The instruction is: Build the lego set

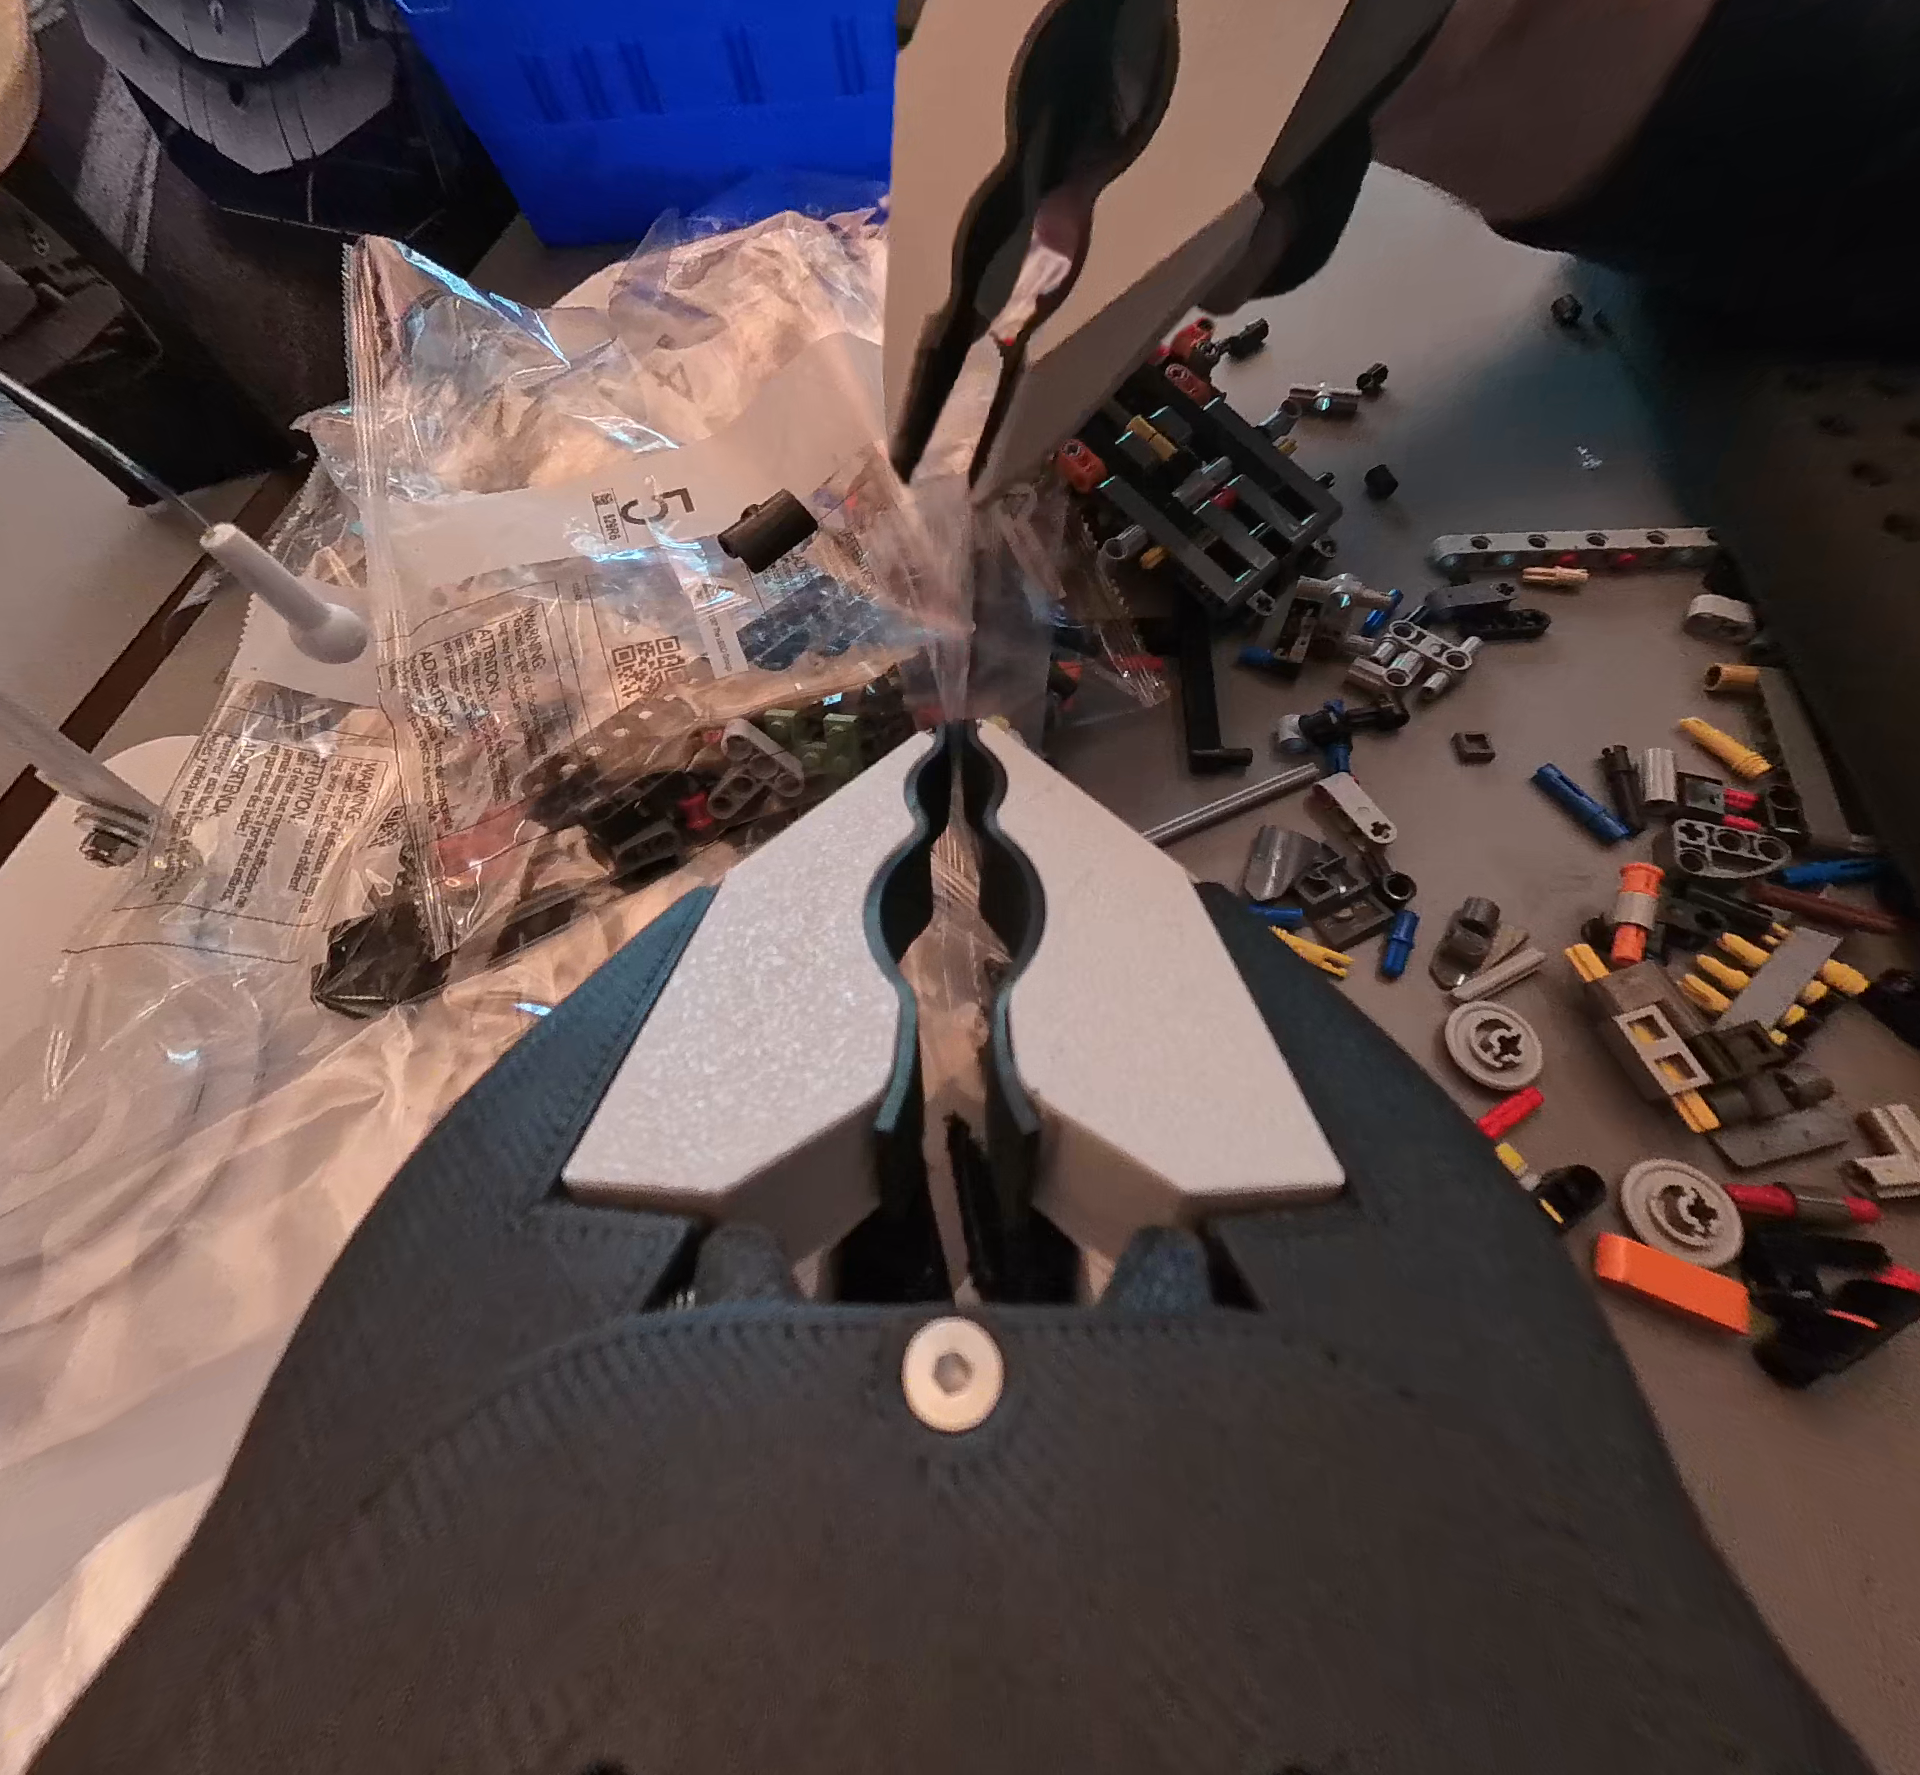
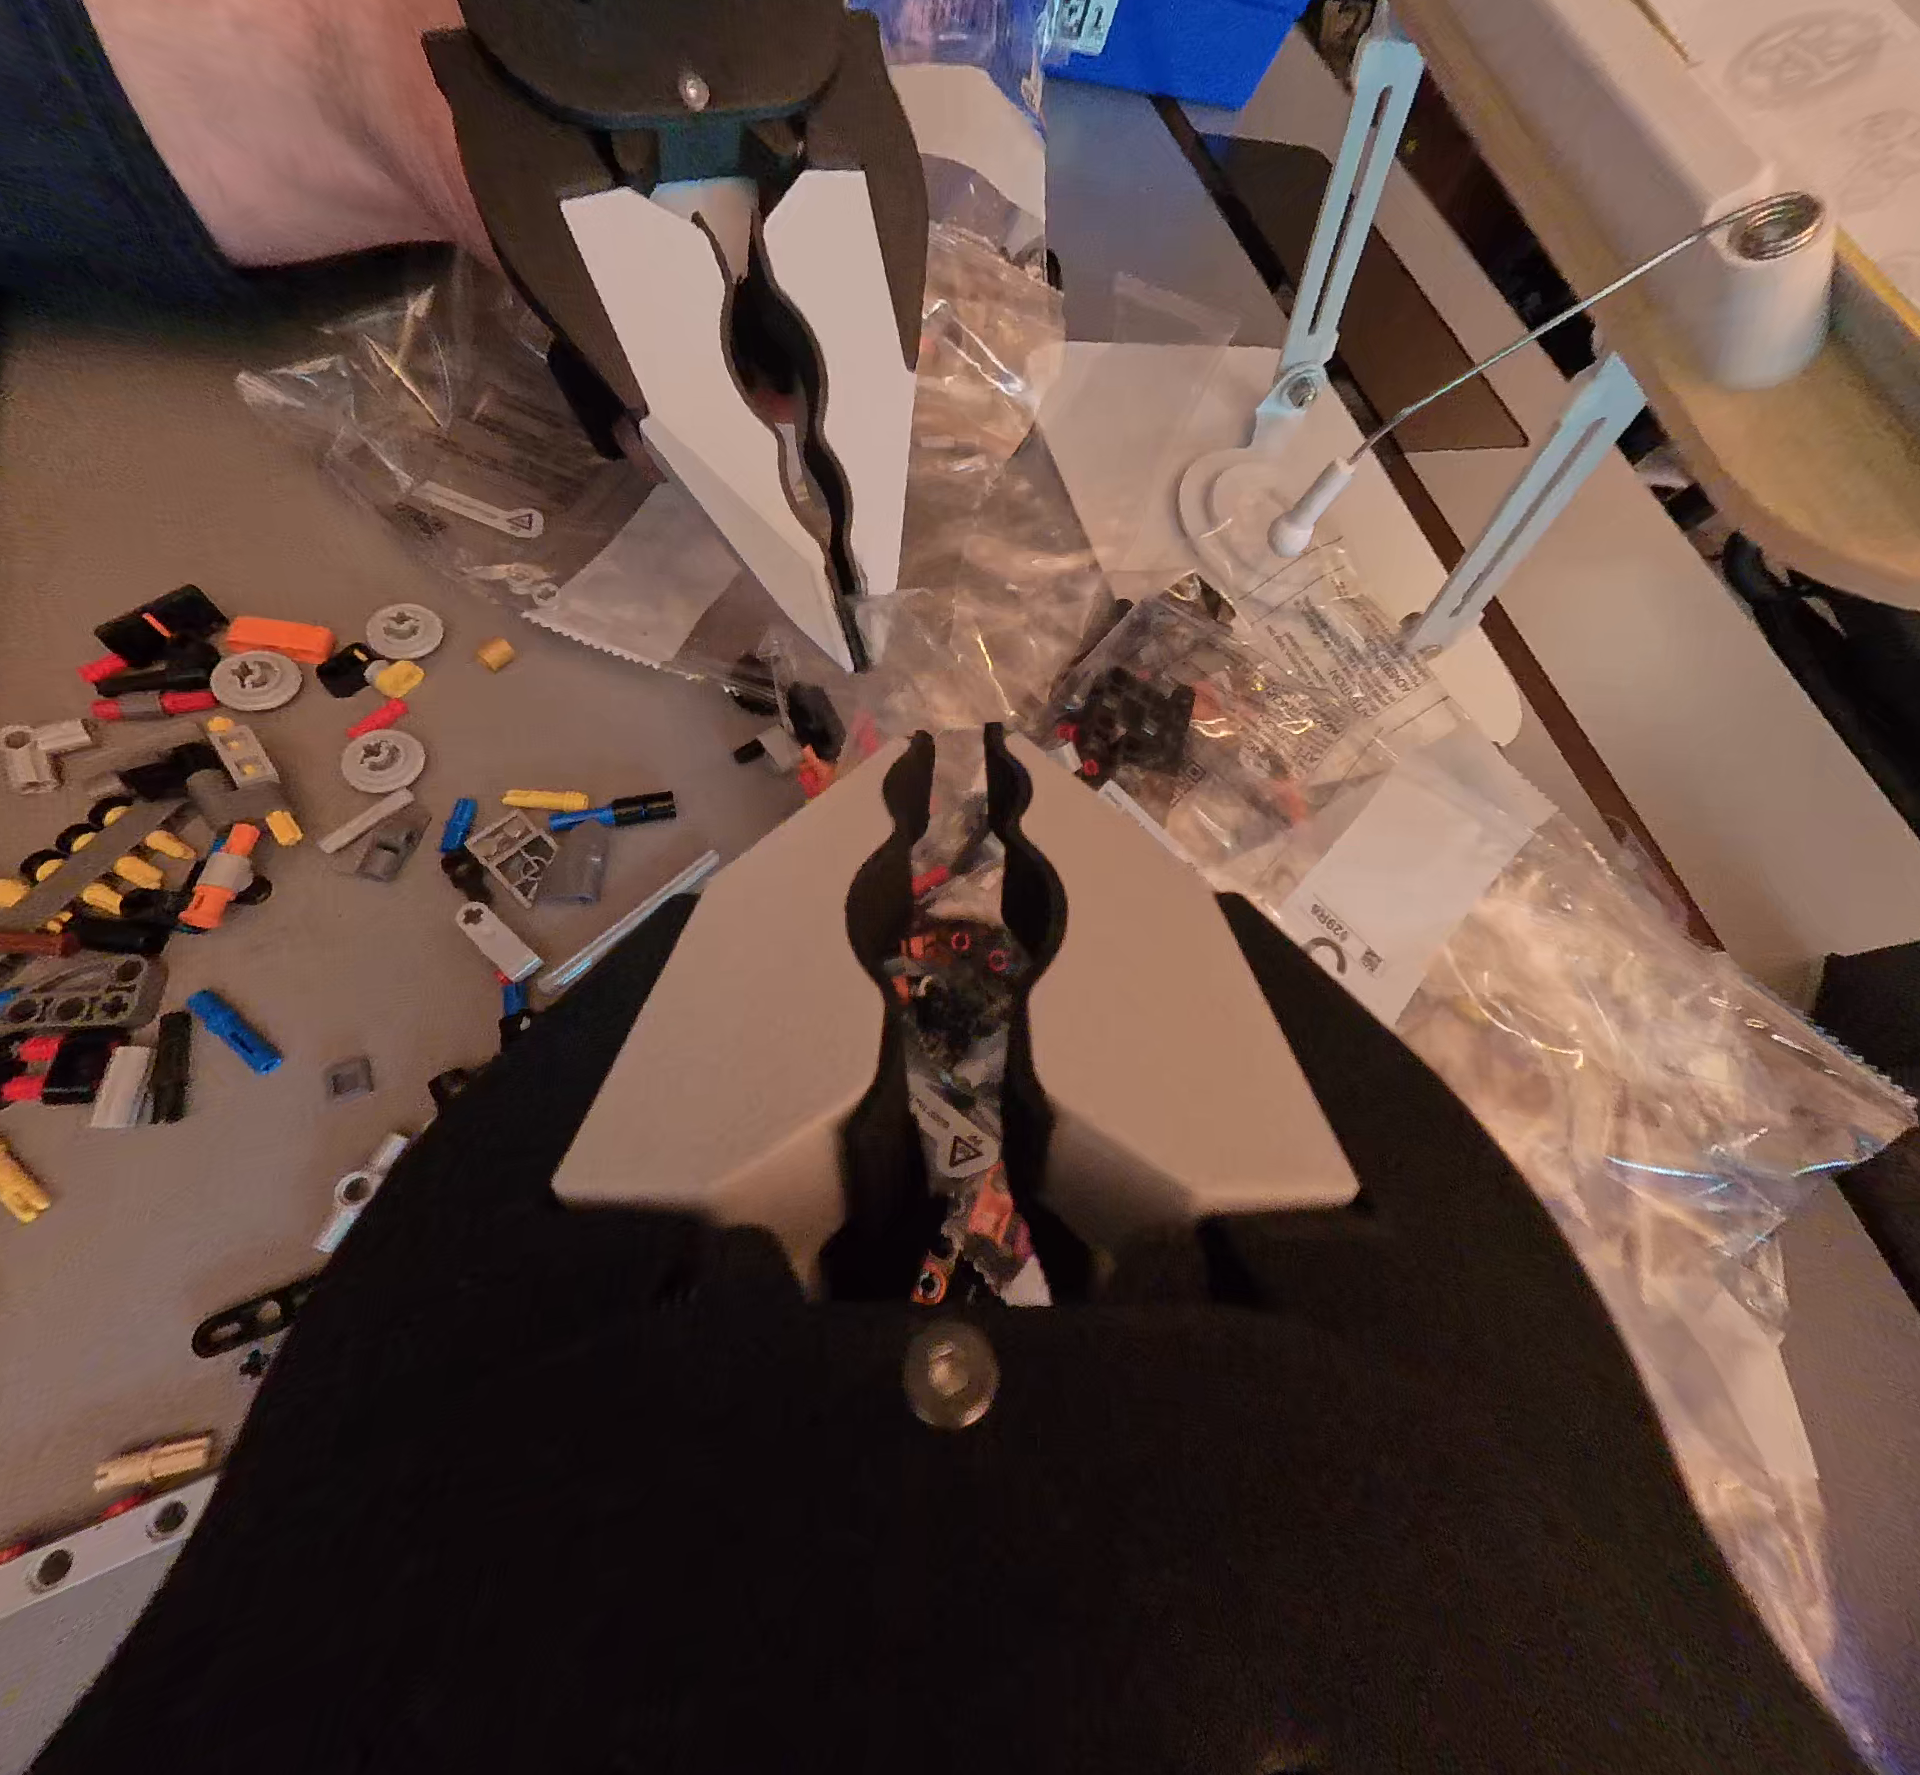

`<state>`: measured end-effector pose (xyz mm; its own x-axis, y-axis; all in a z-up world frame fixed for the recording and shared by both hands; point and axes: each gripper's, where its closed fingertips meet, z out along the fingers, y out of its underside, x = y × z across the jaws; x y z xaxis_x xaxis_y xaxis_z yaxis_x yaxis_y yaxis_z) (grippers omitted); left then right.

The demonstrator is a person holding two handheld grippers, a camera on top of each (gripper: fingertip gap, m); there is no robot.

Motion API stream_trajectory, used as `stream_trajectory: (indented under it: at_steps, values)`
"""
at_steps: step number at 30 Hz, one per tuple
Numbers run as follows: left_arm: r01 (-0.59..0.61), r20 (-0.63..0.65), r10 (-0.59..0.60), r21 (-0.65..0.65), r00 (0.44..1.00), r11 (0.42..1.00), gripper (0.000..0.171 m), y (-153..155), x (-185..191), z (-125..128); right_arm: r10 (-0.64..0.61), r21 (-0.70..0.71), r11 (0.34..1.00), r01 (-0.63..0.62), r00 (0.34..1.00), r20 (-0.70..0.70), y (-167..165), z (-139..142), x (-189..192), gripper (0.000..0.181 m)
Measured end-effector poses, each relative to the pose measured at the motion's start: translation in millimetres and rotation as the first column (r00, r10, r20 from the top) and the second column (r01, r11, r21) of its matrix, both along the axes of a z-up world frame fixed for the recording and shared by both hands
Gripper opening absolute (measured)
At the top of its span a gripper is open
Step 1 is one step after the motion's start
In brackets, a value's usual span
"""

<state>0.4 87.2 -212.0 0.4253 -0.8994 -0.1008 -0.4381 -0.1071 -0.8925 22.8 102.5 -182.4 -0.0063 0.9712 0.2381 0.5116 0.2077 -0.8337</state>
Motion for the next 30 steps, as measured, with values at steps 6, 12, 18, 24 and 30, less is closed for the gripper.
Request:
stream_trajectory:
  at_steps: [6, 12, 18, 24, 30]
  values:
    - [-0.002, 0.0, 0.002, 0.0, 1.0, 1.0, 0.0, 0, -1, 0, 0.047, -0.036, 0.998, -0.049, 0.998, -0.051, -8, 14, 7, 0.006]
    - [-0.005, 0.0, 0.005, -0.002, 1.0, 1.0, 0.0, 1, -1, 0, 0.401, -0.176, 0.911, -0.373, 0.901, 0.168, -84, -26, 20, 0.012]
    - [-0.007, 0.0, 0.007, -0.001, 1.0, 1.0, 0.0, 1, -2, 0, 0.588, -0.326, 0.804, -0.498, 0.748, 0.308, -135, -57, 35, 0.011]
    - [-0.007, 0.001, 0.007, -0.001, 1.0, 1.0, 0.0, 1, -2, 1, 0.599, -0.353, 0.8, -0.484, 0.674, 0.432, -143, -84, 42, 0.009]
    - [-0.007, 0.001, 0.007, 0.0, 1.0, 1.0, 0.0, 1, -2, 1, 0.603, -0.362, 0.798, -0.483, 0.633, 0.486, -146, -95, 47, 0.004]
